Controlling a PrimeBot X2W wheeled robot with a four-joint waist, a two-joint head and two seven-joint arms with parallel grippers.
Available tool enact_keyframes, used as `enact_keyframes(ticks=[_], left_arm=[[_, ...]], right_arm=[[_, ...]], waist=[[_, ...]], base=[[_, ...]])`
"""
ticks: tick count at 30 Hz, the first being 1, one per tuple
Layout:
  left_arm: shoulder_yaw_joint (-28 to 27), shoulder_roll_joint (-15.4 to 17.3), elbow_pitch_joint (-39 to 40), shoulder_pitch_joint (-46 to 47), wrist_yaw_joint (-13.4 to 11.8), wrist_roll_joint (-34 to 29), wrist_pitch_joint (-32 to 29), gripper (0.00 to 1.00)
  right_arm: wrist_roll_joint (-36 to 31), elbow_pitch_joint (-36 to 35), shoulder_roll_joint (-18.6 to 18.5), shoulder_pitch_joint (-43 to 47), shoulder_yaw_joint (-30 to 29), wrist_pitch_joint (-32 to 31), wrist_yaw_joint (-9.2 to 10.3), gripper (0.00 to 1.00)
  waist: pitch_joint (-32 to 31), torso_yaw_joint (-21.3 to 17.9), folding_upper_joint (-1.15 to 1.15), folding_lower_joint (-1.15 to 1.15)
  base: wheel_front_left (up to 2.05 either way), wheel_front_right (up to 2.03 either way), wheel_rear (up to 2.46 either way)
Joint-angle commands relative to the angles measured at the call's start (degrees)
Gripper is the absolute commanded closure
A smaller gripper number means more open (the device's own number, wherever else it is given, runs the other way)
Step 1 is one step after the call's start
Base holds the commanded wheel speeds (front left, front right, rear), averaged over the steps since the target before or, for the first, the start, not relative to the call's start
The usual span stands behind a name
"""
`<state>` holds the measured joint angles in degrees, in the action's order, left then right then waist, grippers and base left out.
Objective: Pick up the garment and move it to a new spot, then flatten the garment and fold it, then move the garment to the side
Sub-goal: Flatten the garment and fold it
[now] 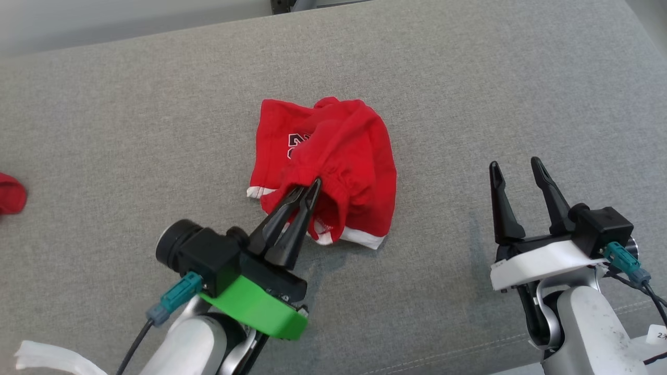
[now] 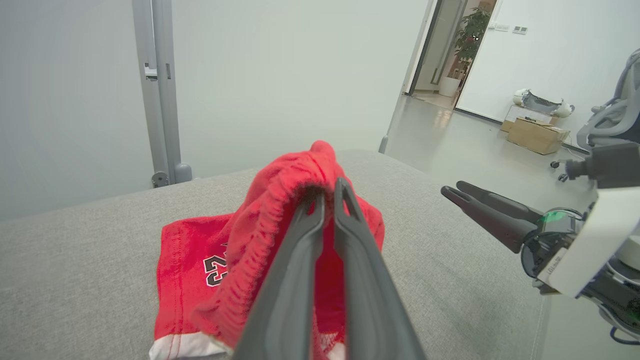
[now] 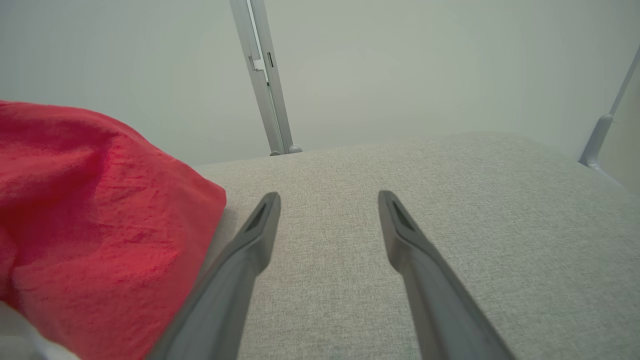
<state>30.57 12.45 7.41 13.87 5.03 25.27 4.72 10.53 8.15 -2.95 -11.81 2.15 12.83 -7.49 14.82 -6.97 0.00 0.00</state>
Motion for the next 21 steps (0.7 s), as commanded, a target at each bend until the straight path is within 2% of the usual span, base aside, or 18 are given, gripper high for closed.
enact_keyframes(ticks=[1,4,14,18,21], left_arm=[[-0.12,0.82,1.35,2.07,-0.22,-0.99,-0.81,1.0],[0.4,0.79,3.48,5.14,0.11,-2.16,-2.06,1.0],[3.88,-2.66,7.01,12.3,0.62,-3.22,-4.11,1.0],[1.71,-2.75,8.16,11.95,-2.29,-3.83,-3.45,1.0],[-1.95,-1.39,7.64,9.3,-5.33,-3.72,-2.56,1.0]], right_arm=[[0.83,0.38,-0.04,-0.6,0.13,0.63,0.01,0.0],[1.82,1.11,-0.05,-0.88,0.51,0.94,0.01,0.0],[3.6,2.54,-0.04,0.11,-0.75,1.84,0.0,0.0],[3.72,2.24,-0.02,0.68,-1.62,1.98,0.0,0.0],[3.39,2.0,-0.02,0.58,-1.94,2.05,0.0,0.0]], waist=[[-0.7,-0.06,0.0,0.0],[-1.32,-0.82,0.0,0.0],[-2.01,-3.39,0.0,0.0],[-1.15,-2.63,0.0,0.0],[-0.22,-1.24,0.0,0.0]], base=[[0.0,0.0,0.0],[0.0,0.0,0.0],[0.0,0.0,0.0],[0.0,0.0,0.0],[0.0,0.0,0.0]])
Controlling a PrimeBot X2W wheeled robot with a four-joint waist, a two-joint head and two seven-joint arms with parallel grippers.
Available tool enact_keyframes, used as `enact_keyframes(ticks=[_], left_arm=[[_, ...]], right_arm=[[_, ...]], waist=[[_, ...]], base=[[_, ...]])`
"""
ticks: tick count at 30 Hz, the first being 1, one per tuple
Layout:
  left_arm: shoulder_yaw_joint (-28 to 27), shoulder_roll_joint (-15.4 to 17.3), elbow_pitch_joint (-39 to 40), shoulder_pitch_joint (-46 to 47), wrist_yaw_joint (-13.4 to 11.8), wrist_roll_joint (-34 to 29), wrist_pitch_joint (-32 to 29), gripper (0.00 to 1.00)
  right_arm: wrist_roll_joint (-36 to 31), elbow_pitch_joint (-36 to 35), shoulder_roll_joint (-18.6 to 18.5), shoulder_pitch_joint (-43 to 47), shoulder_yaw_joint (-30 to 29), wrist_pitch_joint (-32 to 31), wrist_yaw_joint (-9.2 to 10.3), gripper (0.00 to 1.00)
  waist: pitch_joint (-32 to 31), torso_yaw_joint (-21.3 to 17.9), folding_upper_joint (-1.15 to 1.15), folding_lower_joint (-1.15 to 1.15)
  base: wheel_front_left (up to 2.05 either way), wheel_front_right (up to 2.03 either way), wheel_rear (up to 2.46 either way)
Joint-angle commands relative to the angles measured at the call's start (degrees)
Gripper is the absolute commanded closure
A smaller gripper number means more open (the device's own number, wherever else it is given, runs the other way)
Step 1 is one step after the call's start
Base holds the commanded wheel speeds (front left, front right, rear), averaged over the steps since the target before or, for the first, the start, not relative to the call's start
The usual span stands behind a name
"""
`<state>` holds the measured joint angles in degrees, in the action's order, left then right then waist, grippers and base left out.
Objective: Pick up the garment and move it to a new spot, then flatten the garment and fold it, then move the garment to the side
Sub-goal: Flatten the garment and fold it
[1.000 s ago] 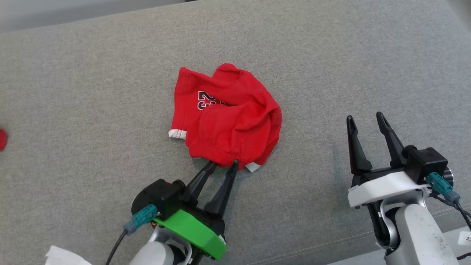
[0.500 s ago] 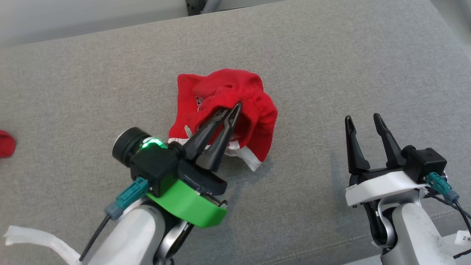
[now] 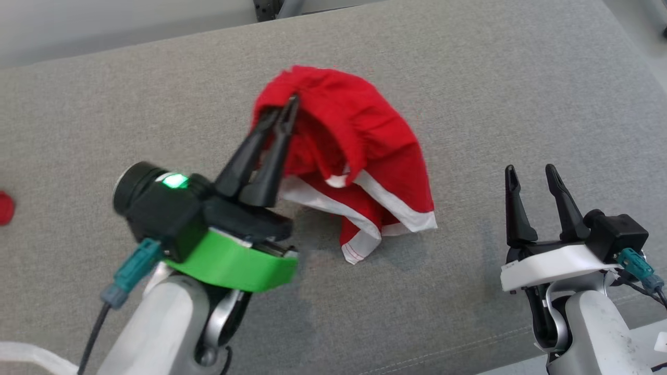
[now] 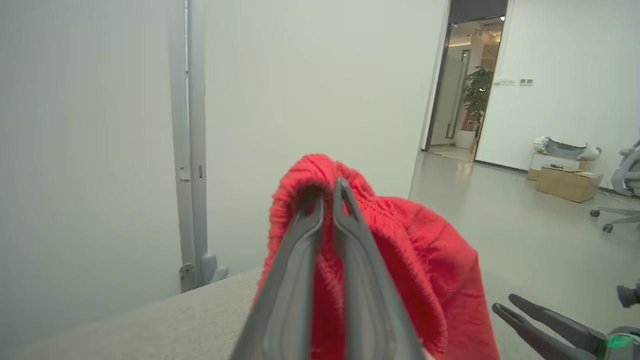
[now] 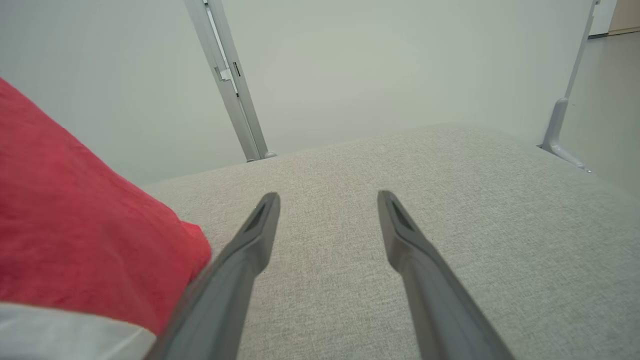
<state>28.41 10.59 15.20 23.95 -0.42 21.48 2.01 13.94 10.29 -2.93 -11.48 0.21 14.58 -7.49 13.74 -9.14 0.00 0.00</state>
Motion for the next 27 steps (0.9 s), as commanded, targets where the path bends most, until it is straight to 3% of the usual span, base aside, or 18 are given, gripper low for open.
enact_keyframes(ticks=[1,7,13,17,19,27], left_arm=[[-1.12,0.99,-0.52,-1.82,-0.81,0.61,0.55,1.0],[-9.22,4.1,-7.93,-10.59,-4.0,5.8,3.53,1.0],[-12.97,3.55,-16.77,-14.23,-3.9,9.7,7.36,1.0],[-13.89,2.91,-21.32,-13.81,-2.5,11.32,9.42,1.0],[-13.78,2.71,-22.89,-13.21,-2.28,11.11,9.87,0.0],[-15.42,3.79,-25.87,-13.61,-4.17,7.52,12.63,0.0]], right_arm=[[-0.18,-0.23,-0.04,0.04,0.05,0.29,0.0,0.0],[-1.42,-1.0,-0.07,-1.73,0.09,-0.46,0.0,0.0],[-2.24,-1.6,-0.08,-2.56,-0.09,-1.33,0.0,0.0],[-2.7,-1.99,-0.07,-2.68,-0.15,-1.75,0.0,0.0],[-2.78,-2.1,-0.08,-2.71,-0.19,-2.07,0.0,0.0],[-3.65,-2.18,-0.07,-1.53,-0.47,-2.23,0.0,0.0]], waist=[[1.2,1.38,0.0,0.0],[3.52,4.47,0.0,0.0],[4.91,6.39,0.0,0.0],[5.12,6.93,0.0,0.0],[4.92,7.03,0.0,0.0],[1.97,6.9,0.0,0.0]], base=[[0.0,0.0,0.0],[0.0,0.0,0.0],[0.0,0.0,0.0],[0.0,0.0,0.0],[0.0,0.0,0.0],[0.0,0.0,0.0]])
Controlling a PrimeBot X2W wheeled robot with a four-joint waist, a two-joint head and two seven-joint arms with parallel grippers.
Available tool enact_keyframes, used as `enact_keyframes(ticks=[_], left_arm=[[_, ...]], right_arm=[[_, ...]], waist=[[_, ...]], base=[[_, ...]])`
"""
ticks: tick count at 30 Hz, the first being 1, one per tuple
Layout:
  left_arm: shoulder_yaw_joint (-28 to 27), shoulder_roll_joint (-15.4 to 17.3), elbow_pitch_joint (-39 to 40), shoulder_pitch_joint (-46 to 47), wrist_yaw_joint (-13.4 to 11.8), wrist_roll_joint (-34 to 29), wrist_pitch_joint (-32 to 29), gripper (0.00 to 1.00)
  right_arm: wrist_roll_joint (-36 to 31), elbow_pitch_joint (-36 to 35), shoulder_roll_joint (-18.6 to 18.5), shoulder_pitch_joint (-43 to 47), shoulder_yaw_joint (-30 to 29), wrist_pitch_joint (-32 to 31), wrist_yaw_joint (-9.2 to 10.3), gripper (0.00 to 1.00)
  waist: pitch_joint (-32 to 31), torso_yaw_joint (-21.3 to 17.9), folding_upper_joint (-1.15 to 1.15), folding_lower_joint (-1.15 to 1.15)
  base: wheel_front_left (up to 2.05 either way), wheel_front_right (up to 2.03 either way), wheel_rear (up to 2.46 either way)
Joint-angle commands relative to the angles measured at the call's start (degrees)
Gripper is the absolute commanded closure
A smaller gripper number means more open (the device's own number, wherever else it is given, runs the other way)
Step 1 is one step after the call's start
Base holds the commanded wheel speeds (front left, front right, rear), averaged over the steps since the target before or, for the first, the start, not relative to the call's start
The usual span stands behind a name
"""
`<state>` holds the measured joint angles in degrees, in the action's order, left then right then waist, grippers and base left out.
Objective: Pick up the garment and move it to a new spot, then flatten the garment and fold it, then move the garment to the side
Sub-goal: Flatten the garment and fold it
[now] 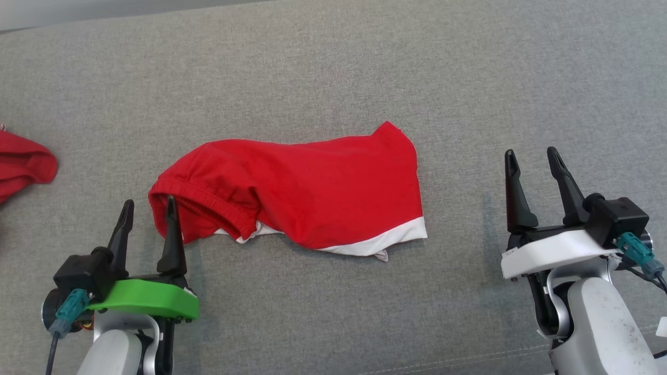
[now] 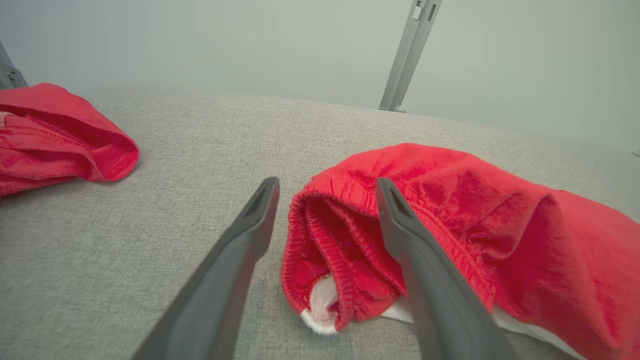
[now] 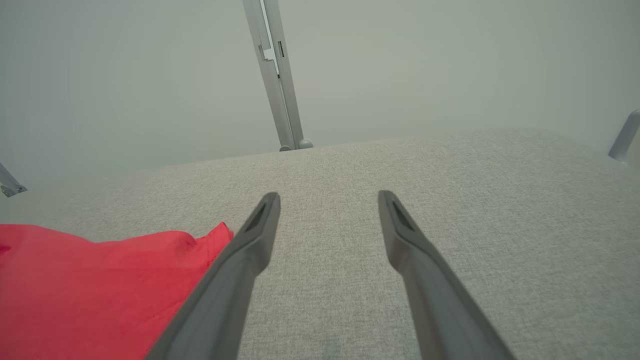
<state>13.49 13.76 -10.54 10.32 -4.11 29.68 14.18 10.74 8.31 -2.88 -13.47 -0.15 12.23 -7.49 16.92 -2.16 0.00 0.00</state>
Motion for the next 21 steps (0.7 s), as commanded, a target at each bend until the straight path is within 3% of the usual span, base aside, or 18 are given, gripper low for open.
enact_keyframes(ticks=[1,13,21], left_arm=[[-0.76,0.68,-0.02,-0.25,-0.58,-1.27,0.58,0.0],[-4.83,2.25,9.3,-3.0,-2.12,-9.19,1.0,0.0],[-4.06,2.8,12.41,-6.44,-2.01,-9.58,0.13,0.0]], right_arm=[[-0.53,-0.21,-0.11,0.68,-0.18,0.05,0.0,0.0],[-2.56,-1.63,-0.74,2.44,0.95,-1.04,0.0,0.0],[-2.23,-2.23,-1.12,3.85,2.03,-1.97,0.0,0.0]], waist=[[-1.69,-0.07,0.0,0.0],[-6.28,-0.66,0.0,0.0],[-7.63,-0.99,0.0,0.0]], base=[[0.0,0.0,0.0],[0.0,0.0,0.0],[0.0,0.0,0.0]])
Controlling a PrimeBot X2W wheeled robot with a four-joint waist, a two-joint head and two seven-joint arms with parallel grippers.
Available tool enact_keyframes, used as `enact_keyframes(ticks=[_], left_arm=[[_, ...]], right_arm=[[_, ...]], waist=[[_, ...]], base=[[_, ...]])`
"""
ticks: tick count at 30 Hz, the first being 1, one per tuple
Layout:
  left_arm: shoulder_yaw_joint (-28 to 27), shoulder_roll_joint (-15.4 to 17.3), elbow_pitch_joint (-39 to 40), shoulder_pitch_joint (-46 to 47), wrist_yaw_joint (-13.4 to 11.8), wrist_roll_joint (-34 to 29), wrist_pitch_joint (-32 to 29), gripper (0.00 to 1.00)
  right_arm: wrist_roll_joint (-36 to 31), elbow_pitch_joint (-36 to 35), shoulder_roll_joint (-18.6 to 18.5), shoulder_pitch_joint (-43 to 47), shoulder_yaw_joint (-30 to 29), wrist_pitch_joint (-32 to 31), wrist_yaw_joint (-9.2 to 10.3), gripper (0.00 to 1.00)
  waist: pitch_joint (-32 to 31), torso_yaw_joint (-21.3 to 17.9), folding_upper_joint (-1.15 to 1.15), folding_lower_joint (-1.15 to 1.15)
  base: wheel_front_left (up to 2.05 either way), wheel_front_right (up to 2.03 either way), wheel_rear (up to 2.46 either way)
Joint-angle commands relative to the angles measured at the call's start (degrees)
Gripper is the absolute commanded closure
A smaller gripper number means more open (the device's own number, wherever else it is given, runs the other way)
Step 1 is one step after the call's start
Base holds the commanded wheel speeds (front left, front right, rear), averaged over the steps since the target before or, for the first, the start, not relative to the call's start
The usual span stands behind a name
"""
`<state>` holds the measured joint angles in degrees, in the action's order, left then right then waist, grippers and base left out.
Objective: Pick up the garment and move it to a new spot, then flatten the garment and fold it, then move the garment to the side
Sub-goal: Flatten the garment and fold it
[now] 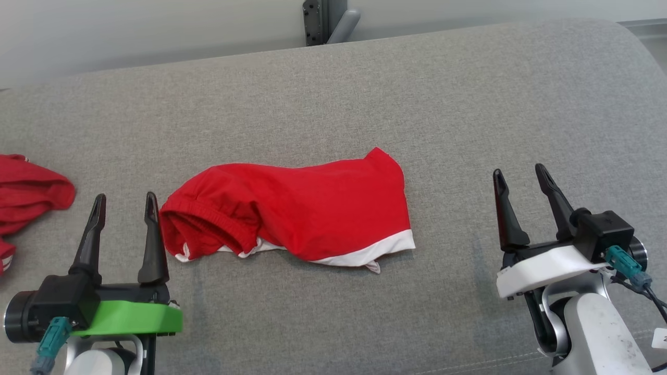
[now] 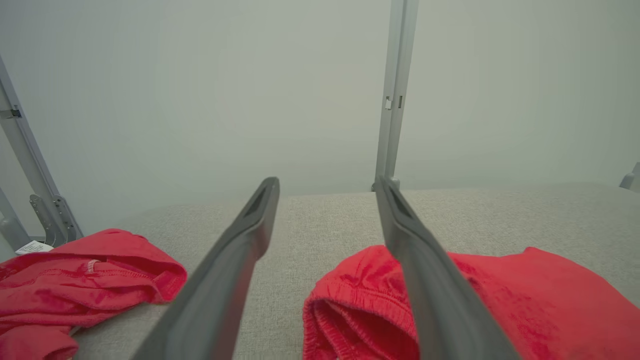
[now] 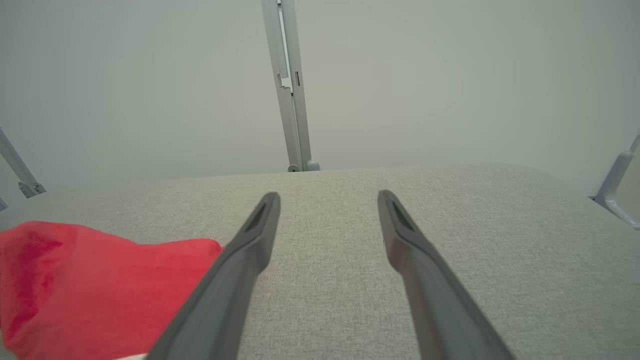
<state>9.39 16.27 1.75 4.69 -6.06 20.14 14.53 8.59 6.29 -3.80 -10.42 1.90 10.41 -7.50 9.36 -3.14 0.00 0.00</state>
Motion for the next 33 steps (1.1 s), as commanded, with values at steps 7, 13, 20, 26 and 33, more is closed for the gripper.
enact_keyframes(ticks=[7,13,20,26,33], left_arm=[[0.62,0.02,0.66,-0.86,-0.07,0.48,-0.7,0.0],[4.66,0.45,-0.12,0.07,2.94,0.71,-4.61,0.0],[11.04,-1.07,-5.62,1.64,7.2,2.06,-11.03,0.0],[12.63,-2.39,-15.14,5.46,10.14,3.88,-11.69,0.0],[13.95,-1.61,-21.79,9.14,12.05,4.61,-10.42,1.0]], right_arm=[[0.22,-0.57,-0.21,0.65,0.05,-0.51,0.01,0.0],[0.26,-0.72,-0.22,0.54,0.17,-0.71,0.01,0.0],[0.81,-0.15,0.02,-0.02,1.14,-0.45,0.01,0.0],[0.85,0.41,0.15,-0.89,1.96,-0.15,0.01,0.0],[1.12,0.99,0.24,-1.48,2.08,0.19,0.01,0.0]], waist=[[0.02,0.43,0.0,0.0],[0.58,0.54,0.0,0.0],[2.48,-0.43,0.0,0.0],[4.16,-1.23,0.0,0.0],[4.83,-2.14,0.0,0.0]], base=[[0.0,0.0,0.0],[0.0,0.0,0.0],[0.0,0.0,0.0],[0.0,0.0,0.0],[0.0,0.0,0.0]])
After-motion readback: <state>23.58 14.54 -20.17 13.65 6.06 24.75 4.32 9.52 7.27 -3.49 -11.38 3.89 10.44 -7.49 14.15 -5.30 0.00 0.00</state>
